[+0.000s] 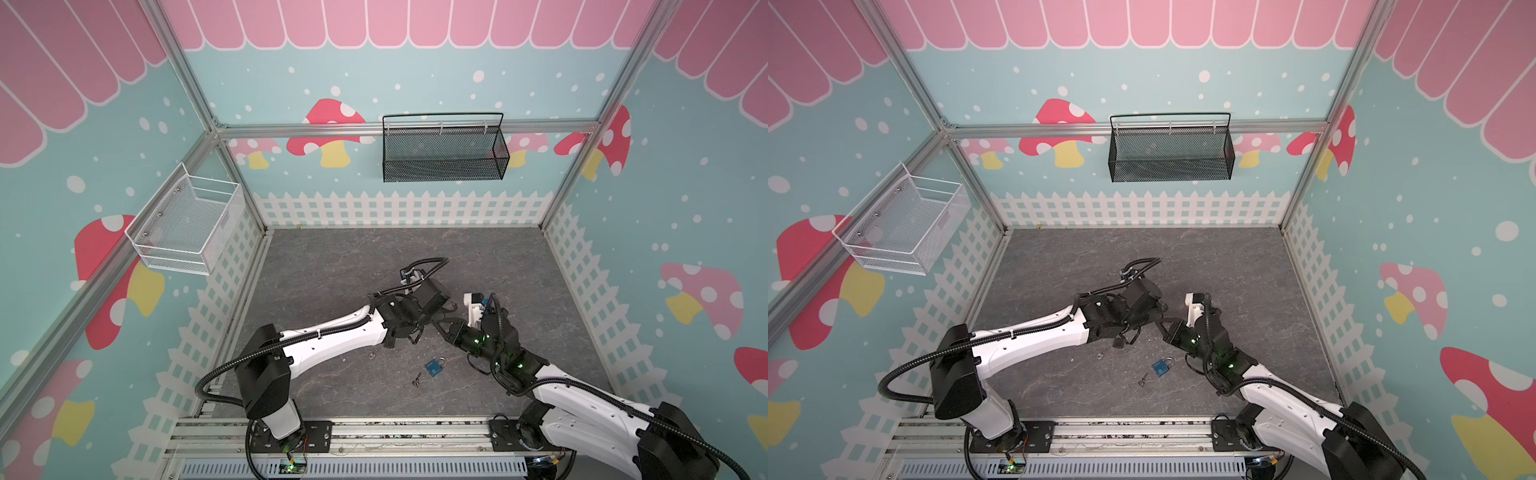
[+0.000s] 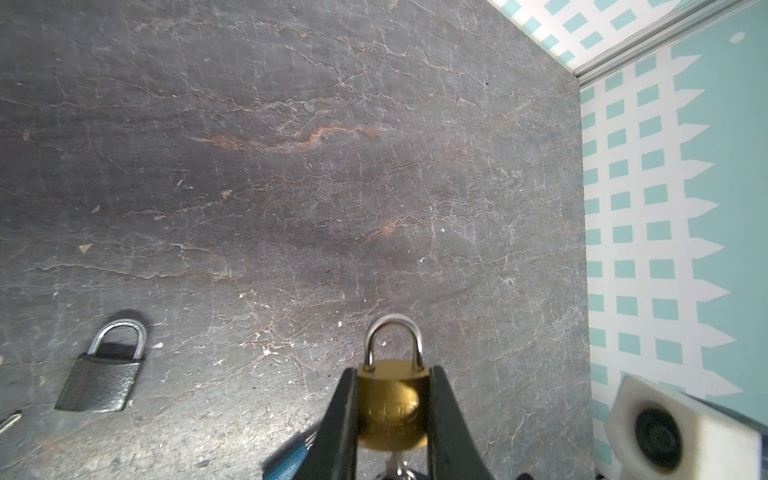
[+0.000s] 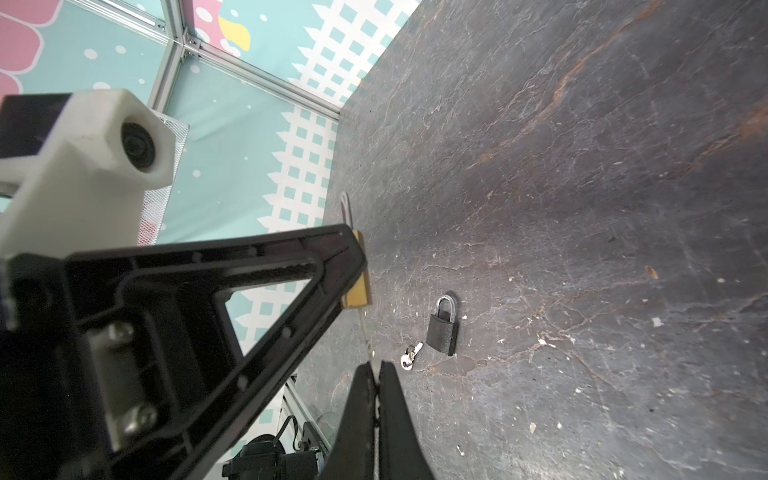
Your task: Unlock with the key
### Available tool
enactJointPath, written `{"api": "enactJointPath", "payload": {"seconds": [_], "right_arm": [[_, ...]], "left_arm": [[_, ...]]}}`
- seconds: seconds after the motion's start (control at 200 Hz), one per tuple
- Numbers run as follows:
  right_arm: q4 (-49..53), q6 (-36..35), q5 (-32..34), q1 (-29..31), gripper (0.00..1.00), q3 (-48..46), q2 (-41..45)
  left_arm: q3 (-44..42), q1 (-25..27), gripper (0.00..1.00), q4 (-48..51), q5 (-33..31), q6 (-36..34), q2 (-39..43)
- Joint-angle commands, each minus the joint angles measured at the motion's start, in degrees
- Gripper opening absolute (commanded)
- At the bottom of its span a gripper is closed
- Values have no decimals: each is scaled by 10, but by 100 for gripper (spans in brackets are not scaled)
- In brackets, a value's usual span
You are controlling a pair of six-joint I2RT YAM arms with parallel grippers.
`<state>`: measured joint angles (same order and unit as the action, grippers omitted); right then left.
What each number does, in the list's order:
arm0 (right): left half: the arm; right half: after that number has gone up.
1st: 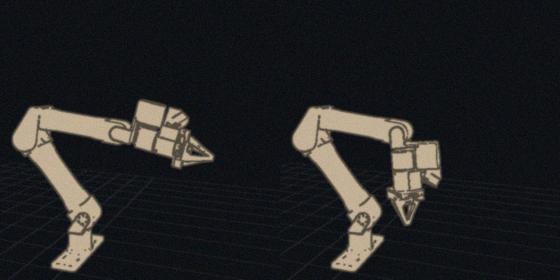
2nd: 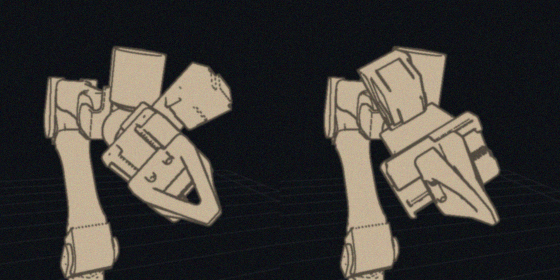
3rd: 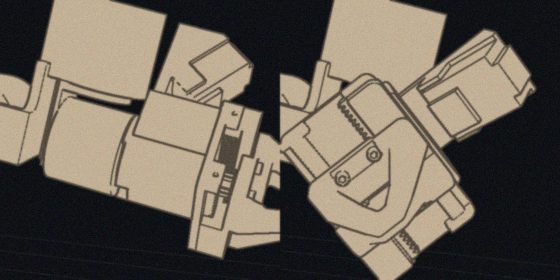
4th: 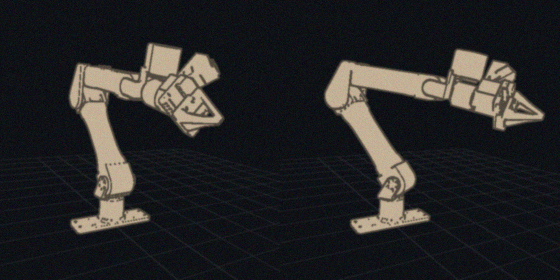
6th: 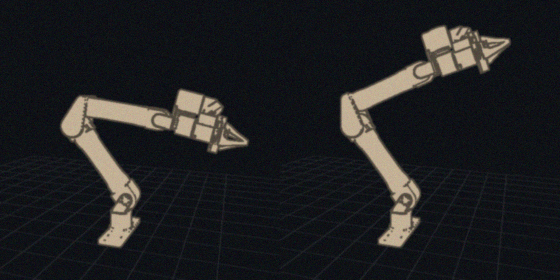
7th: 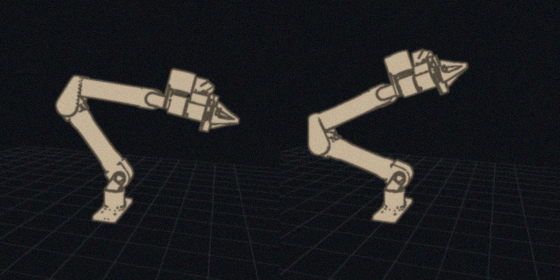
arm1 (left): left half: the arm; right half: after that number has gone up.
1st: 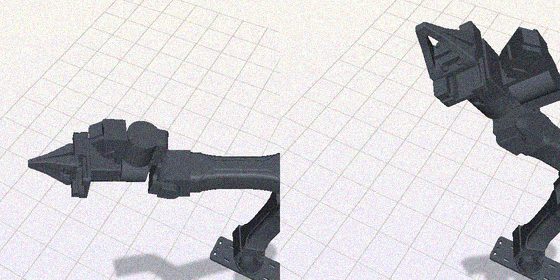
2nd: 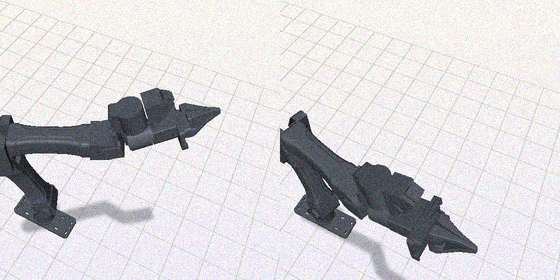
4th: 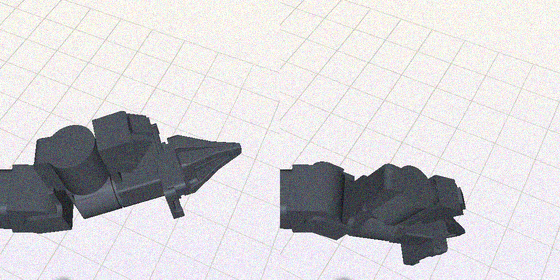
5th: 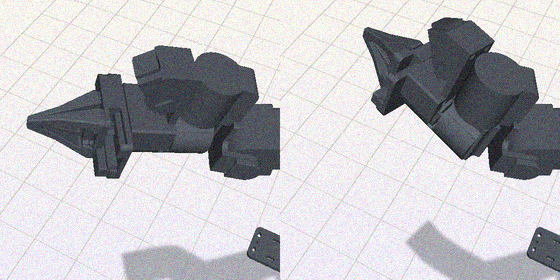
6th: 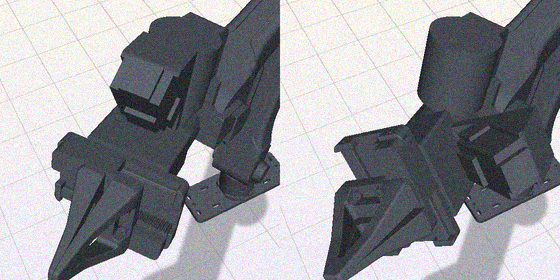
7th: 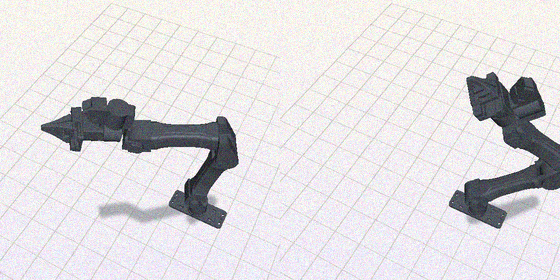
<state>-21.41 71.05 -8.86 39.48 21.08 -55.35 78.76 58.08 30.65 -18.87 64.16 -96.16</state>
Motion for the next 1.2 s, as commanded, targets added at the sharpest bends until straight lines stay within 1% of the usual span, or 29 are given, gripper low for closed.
{"api": "enactJointPath", "payload": {"seconds": [0.0, 0.215, 0.29, 0.315, 0.44, 0.66, 0.68, 0.74, 0.895, 1.031, 1.106, 1.196], "right_arm": [[-15, 10, 11, 3, 0, 23, 2], [14, -56, 50, 3, 0, 56, 7], [26, -60, 64, 3, 0, 65, 8], [28, -76, 68, 3, 0, 67, 9], [25, -88, 80, 3, 0, 73, 22], [20, -117, 108, 2, 0, 83, 44], [19, -121, 112, 2, 0, 84, 44], [19, -133, 119, 2, 0, 90, 44], [6, -142, 118, 2, 0, 97, 54], [-10, -123, 89, 2, 0, 100, 65], [-8, -129, 80, 2, 0, 108, 58], [10, -145, 97, 2, 0, 117, 51]], "left_arm": [[20, 8, 0, 30, -24, -9, -11], [17, 14, 0, 33, -3, -10, -2], [19, 21, 0, 35, 2, -15, 2], [19, 24, 0, 38, 2, -18, 3], [20, 29, 0, 67, -13, -24, 8], [19, 42, 0, 69, 2, -32, 27], [21, 44, 0, 70, 19, -33, 27], [26, 48, 0, 74, 30, -38, 26], [27, 53, 0, 103, 18, -43, 27], [12, 54, 0, 92, 24, -35, 44], [8, 54, 0, 78, 32, -30, 52], [11, 56, 0, 74, 39, -35, 55]]}}
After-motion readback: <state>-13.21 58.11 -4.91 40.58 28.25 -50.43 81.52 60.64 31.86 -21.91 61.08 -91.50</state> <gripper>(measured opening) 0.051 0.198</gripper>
